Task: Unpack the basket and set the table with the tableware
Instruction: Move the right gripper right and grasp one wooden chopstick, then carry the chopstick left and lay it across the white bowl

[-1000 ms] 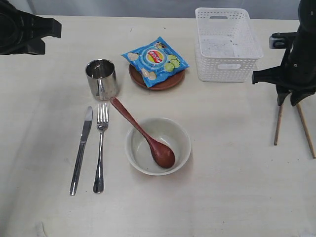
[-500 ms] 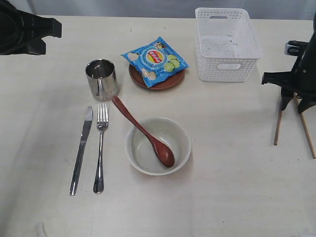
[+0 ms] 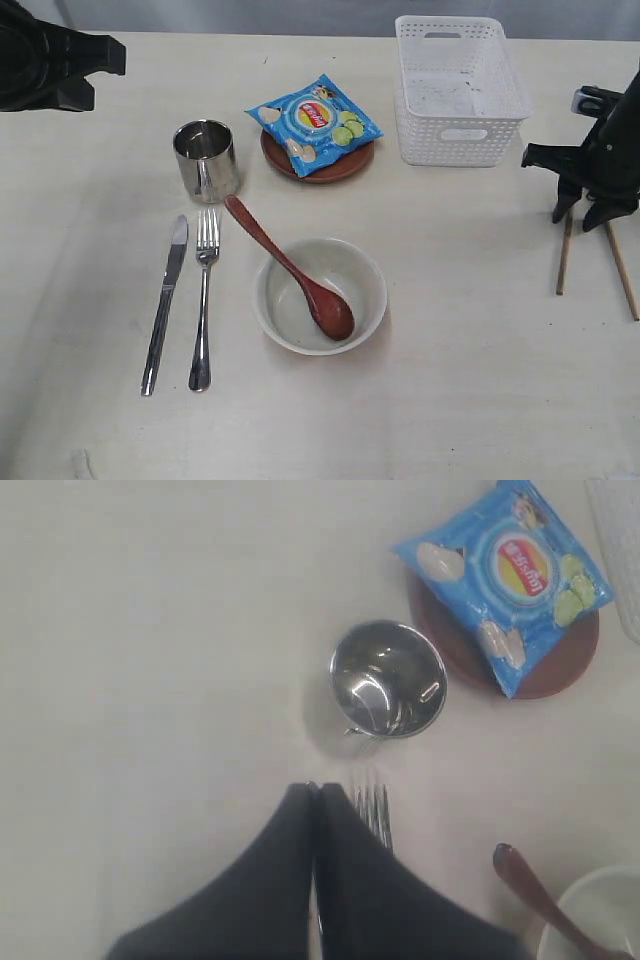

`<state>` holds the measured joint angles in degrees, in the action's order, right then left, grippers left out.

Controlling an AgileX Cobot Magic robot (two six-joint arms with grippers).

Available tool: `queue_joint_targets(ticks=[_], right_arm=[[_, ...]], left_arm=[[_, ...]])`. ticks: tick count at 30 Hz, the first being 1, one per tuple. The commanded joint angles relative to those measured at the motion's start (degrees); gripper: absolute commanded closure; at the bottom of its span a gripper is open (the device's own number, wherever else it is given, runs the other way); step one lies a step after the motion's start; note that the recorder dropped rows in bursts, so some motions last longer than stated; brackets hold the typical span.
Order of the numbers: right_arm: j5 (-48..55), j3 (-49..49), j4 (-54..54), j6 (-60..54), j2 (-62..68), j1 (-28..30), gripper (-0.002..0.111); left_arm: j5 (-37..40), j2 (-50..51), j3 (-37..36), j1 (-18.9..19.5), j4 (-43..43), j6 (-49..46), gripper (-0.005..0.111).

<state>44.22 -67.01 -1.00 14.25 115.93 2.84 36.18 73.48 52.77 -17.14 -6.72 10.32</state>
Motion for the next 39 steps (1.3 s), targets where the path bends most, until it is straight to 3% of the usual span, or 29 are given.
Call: queue_joint_targets(ticks=[1, 4, 12, 21, 23, 29, 32, 39], right_arm=[[-0.76, 0.13, -0.25, -0.85, 3.2, 0.21, 0.085], [-0.75, 0.13, 0.2, -2.76, 4.32, -0.56, 0.109], [0.33, 0.13, 2.63, -2.49, 0.4, -3.82, 0.109], [0.74, 7.29, 1.38, -2.91, -19.08, -6.1, 0.109], [-0.4, 8.81, -1.92, -6.3, -23.28, -9.2, 0.109], [0.48, 8.34, -4.05, -9.98, -27.04, -33.99, 0.109], [0.73, 8.34, -4.05, -8.95, -25.49, -38.54, 0.109], [3.64, 3.83, -5.15, -8.68, -19.26, -41.29, 0.109]], left_arm=[[-0.38, -0.04, -0.43, -0.26, -0.44, -0.25, 0.107], [-0.38, -0.04, -0.43, -0.26, -0.44, -0.25, 0.107], [-0.69, -0.04, -0.43, -0.26, -0.44, -0.25, 0.107], [-0.57, -0.04, -0.43, -0.26, -0.44, -0.25, 0.107], [-0.57, -0.04, -0.43, -0.26, -0.44, -0.25, 0.107], [-0.44, -0.04, -0.43, -0.26, -0.44, -0.47, 0.107], [-0.44, -0.04, -0.43, -0.26, -0.44, -0.47, 0.107], [-0.44, -0.04, -0.43, -0.26, -0.44, -0.47, 0.107]])
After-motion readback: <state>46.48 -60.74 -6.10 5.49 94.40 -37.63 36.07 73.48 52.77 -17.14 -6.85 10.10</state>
